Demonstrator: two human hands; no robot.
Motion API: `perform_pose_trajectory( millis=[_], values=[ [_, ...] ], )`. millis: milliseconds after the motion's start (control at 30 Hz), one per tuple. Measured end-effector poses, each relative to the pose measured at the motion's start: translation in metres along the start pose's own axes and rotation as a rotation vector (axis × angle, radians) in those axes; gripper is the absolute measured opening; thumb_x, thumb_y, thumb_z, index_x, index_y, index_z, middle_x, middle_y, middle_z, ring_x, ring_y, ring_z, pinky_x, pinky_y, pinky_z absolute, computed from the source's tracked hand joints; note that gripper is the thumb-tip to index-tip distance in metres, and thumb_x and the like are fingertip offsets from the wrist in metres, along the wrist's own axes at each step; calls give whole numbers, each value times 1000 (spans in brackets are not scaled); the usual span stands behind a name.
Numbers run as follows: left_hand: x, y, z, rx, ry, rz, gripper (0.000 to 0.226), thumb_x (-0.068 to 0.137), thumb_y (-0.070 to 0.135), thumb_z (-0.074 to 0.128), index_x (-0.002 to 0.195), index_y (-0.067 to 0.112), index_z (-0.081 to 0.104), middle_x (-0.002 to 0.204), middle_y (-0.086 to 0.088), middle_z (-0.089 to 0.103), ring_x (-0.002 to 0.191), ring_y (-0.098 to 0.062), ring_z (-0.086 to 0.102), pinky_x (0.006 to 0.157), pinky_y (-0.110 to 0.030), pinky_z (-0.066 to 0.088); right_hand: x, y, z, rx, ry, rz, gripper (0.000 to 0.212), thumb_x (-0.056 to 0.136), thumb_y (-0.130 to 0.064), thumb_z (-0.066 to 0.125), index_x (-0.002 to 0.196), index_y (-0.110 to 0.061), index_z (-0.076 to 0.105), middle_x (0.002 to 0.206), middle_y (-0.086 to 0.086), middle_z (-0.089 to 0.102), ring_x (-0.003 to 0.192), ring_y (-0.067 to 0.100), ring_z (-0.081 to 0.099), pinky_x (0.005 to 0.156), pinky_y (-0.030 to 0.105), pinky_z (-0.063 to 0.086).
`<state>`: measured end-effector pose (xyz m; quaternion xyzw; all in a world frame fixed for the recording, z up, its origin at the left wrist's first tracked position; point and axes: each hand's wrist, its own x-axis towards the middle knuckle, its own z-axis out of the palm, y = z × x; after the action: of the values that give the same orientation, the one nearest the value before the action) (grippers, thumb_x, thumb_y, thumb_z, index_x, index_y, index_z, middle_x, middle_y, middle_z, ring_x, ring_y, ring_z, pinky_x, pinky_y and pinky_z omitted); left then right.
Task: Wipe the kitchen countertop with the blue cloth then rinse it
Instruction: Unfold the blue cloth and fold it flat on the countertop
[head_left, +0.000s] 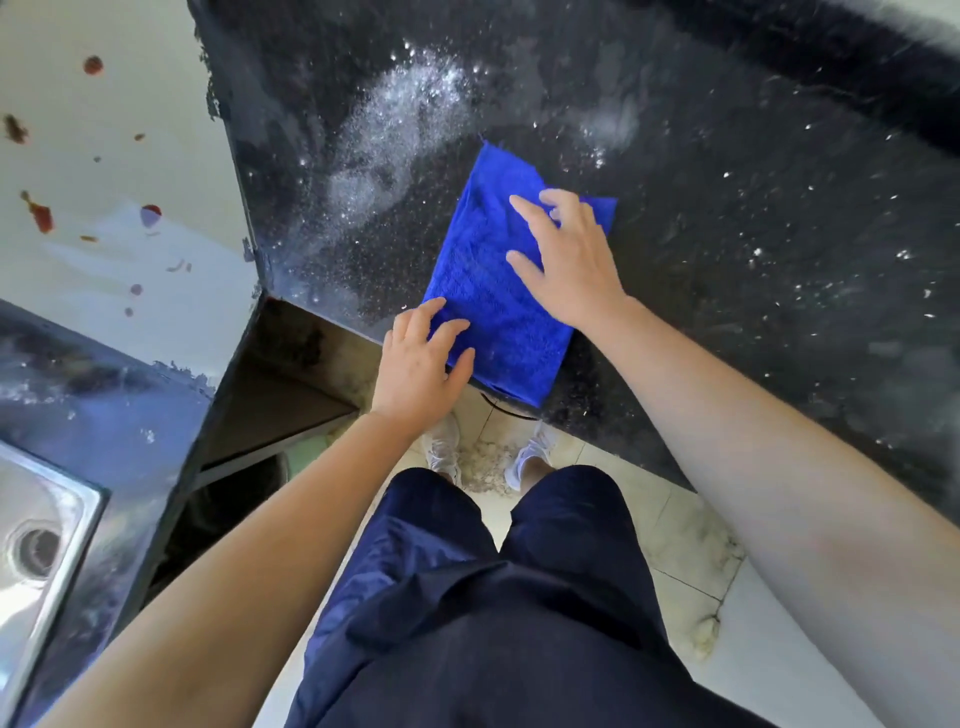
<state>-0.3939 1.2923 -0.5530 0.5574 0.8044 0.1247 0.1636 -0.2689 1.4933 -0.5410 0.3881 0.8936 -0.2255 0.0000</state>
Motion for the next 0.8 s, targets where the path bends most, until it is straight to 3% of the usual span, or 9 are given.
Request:
perform_pose_trajectory(
  millis=[200, 300, 433, 567, 633, 733, 800],
  values=[
    [-5, -4, -15, 53, 46, -320, 38, 97, 34, 54, 128, 14, 58, 121, -14, 56, 108, -39, 52, 86, -51, 40, -113, -23, 12, 116, -90, 289, 68, 94, -66, 47, 149, -29, 36, 116, 1, 54, 107, 22, 57, 83, 40, 52],
    [0, -4, -21, 58, -46, -229, 41, 98, 32, 54, 135, 14, 53, 120, -15, 59, 109, -39, 52, 89, -52, 40, -144, -42, 26, 113, -148, 397, 76, 90, -72, 48, 152, -31, 31, 119, 0, 52, 110, 21, 56, 83, 40, 52],
    [7, -5, -28, -71, -153, -83, 44, 95, 21, 59, 138, 15, 51, 120, -15, 56, 105, -35, 53, 89, -45, 44, -160, -57, 41, 167, -96, 432, 73, 91, -50, 65, 152, -28, 32, 123, 0, 45, 106, 17, 54, 82, 32, 48],
    [9, -9, -34, -307, -174, -153, 36, 96, 11, 56, 131, 17, 57, 122, -6, 50, 89, -13, 53, 82, -26, 41, -166, -55, 52, 254, -11, 392, 46, 93, -20, 69, 138, -19, 57, 122, -3, 49, 91, 11, 54, 87, 25, 48],
    [10, -11, -37, -362, -200, -165, 35, 96, 6, 55, 130, 14, 59, 123, -5, 48, 85, -5, 48, 85, -18, 38, -167, -53, 56, 298, 18, 388, 35, 93, -14, 70, 127, -14, 66, 118, -3, 52, 87, 8, 53, 89, 23, 49],
    [9, -17, -39, -372, -263, -171, 39, 96, 7, 58, 135, 11, 57, 124, 0, 42, 88, -7, 48, 86, -13, 36, -166, -54, 59, 297, 24, 406, 29, 92, -11, 70, 121, -12, 70, 114, -2, 54, 88, 12, 59, 90, 27, 52],
    [6, -20, -39, -390, -276, -190, 43, 95, 8, 60, 137, 12, 56, 128, -1, 43, 90, -9, 49, 87, -13, 36, -167, -56, 60, 267, 38, 397, 29, 92, -12, 70, 121, -13, 70, 114, -2, 55, 88, 10, 57, 89, 22, 49]
  ],
)
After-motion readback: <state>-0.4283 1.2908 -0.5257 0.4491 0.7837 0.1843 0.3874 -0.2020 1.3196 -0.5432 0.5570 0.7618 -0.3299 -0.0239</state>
